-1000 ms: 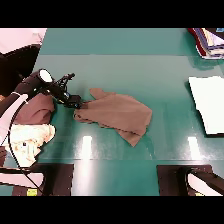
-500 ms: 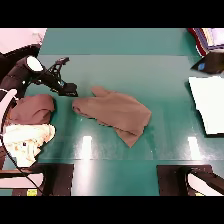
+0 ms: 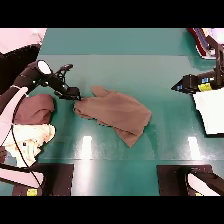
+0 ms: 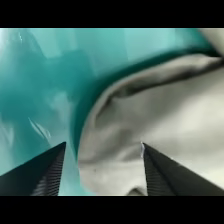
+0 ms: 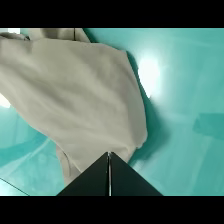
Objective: Fold the shirts.
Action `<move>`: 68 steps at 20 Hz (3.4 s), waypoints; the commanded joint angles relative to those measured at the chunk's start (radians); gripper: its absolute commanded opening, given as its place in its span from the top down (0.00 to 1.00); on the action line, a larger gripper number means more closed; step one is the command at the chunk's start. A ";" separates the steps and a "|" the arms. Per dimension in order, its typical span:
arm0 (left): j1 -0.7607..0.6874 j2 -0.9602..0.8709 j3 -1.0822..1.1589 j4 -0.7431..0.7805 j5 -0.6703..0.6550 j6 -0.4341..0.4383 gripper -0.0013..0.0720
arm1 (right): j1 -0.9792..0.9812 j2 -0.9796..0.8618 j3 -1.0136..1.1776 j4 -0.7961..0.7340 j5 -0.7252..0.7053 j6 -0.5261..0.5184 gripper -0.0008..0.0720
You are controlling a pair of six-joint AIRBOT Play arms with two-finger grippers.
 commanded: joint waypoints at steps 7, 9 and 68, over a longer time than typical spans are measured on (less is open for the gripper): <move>0.000 -0.051 0.020 -0.084 -0.038 0.021 0.95 | 0.000 -0.047 -0.023 0.006 0.005 0.000 0.96; 0.000 -0.051 0.074 -0.080 -0.071 0.022 0.95 | 0.000 -0.082 -0.066 0.009 0.012 0.000 0.96; 0.000 0.617 -0.196 0.148 -0.014 -0.032 0.95 | -0.278 -0.208 -0.449 0.099 -0.121 -0.307 0.21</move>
